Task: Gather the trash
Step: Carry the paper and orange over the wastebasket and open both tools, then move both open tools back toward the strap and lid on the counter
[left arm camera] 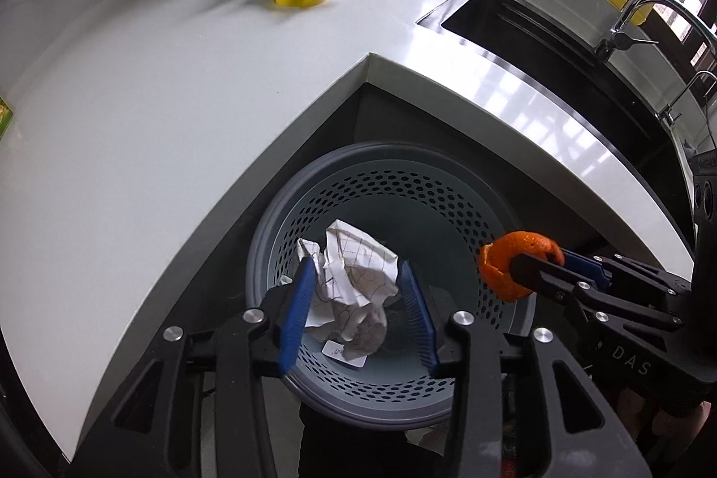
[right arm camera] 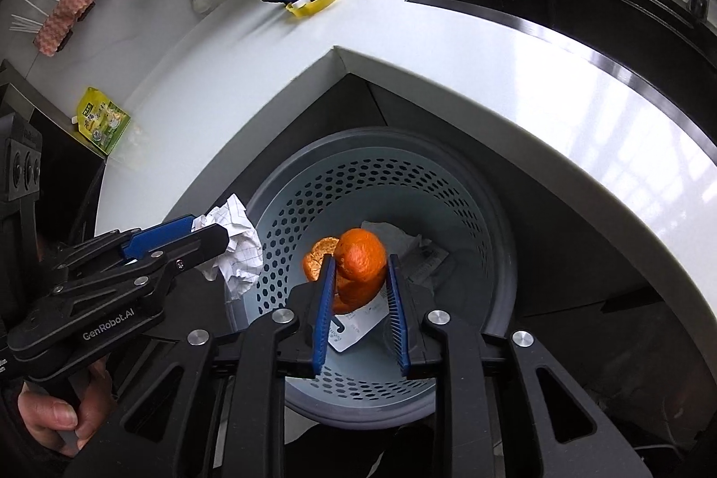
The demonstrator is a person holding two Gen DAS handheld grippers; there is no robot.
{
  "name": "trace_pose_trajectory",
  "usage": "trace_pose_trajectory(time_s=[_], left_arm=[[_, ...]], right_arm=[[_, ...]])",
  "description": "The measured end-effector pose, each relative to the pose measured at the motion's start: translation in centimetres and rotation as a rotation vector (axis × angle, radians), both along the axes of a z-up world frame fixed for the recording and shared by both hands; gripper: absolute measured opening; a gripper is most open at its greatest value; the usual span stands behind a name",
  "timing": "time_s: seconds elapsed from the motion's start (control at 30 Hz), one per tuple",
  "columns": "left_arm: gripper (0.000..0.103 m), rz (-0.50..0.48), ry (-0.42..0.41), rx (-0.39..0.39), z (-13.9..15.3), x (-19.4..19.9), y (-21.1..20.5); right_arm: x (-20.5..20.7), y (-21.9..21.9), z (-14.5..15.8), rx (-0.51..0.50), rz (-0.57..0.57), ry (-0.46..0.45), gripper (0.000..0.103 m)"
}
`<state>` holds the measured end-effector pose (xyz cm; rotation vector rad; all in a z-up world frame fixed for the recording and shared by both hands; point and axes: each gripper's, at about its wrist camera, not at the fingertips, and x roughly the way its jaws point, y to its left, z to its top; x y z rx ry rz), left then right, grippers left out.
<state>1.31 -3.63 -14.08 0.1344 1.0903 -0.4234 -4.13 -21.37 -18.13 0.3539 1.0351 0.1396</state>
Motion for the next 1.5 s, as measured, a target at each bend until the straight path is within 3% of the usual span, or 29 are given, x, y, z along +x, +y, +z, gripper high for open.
trace_pose_trajectory(time_s=[0.03,0.1,0.6,1.5], left_arm=[[0.057,0.004,-0.006,-0.002,0.2,0.0,0.0],[0.06,0.008,-0.012,0.001,0.3,0.0,0.2],[0.06,0.042,-0.005,0.028,1.6,-1.9,1.4],[0.071,0.131,-0.225,-0.013,10.9,-5.8,1.2]], right_arm=[[-0.1,-0.1,0.1,-0.002,-0.006,-0.006,0.038],[-0.3,-0.3,0.3,-0.007,-0.012,-0.01,0.042],[-3.2,-1.7,2.1,-0.033,-0.017,-0.027,0.042],[-6.3,-2.3,9.1,-0.073,0.062,-0.209,0.044]])
